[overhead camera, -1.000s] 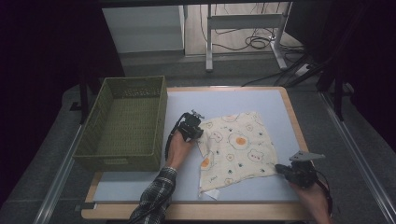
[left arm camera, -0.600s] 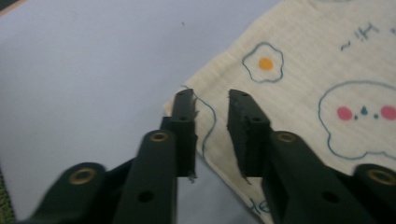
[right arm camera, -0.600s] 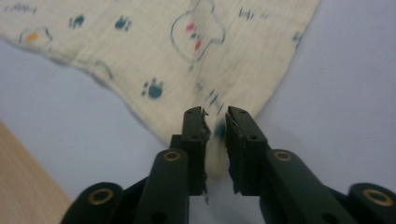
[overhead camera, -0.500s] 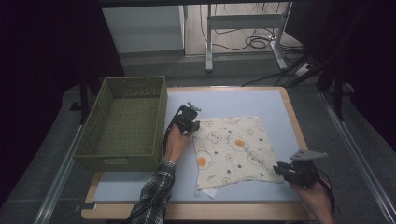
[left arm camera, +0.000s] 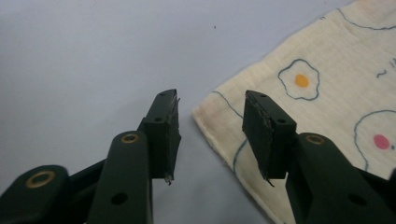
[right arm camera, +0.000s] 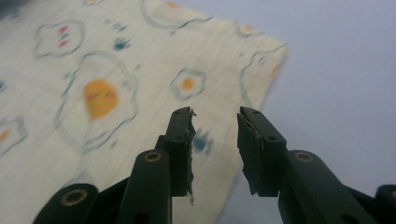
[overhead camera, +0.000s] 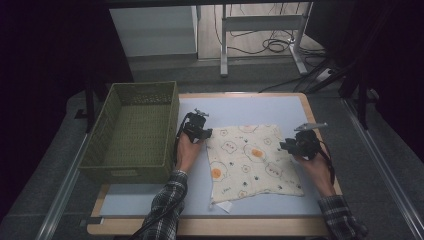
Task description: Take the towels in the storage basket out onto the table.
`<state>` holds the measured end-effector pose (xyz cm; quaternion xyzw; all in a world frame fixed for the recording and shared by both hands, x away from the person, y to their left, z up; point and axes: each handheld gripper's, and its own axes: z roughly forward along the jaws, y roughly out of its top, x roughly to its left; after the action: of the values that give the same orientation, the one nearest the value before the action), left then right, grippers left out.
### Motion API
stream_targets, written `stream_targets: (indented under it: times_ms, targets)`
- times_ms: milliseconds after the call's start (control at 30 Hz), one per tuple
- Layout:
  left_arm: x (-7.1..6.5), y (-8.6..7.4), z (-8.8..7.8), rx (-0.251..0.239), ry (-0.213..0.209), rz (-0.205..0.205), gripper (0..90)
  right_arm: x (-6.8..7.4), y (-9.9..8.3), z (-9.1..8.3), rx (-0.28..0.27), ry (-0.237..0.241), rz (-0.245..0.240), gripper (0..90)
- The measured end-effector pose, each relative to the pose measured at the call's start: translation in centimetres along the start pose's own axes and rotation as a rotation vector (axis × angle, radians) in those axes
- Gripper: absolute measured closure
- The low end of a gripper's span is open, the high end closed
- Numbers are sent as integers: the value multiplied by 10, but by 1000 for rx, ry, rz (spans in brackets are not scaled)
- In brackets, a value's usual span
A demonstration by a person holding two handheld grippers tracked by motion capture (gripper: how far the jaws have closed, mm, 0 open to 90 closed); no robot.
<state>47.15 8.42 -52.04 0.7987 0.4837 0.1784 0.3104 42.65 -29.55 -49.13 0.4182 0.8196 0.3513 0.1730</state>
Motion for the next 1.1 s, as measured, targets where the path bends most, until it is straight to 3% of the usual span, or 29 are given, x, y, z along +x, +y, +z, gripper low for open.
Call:
stream_targets:
  times_ms: [333,500,667,733,833,900,1000,1100]
  targets:
    - [6,-4,5,-22,15,-13,546,-35,26,41,-5,-57,19,697]
    - [8,-8,9,-24,14,-12,508,-39,35,60,-17,-71,28,688]
    - [10,-10,12,-42,-9,-25,485,-39,40,78,34,-101,-8,676]
    - [9,-11,12,-55,-37,-34,561,-40,41,80,24,-90,6,703]
    - [6,-11,12,-58,-63,-34,692,-39,42,80,28,-52,25,844]
    - [4,-11,12,-51,-80,-31,816,-37,43,80,38,-53,29,862]
    - [0,-9,10,-42,-66,-7,866,-35,46,79,62,-64,22,870]
    - [0,-7,7,-62,-56,-1,872,-35,49,74,37,-68,27,871]
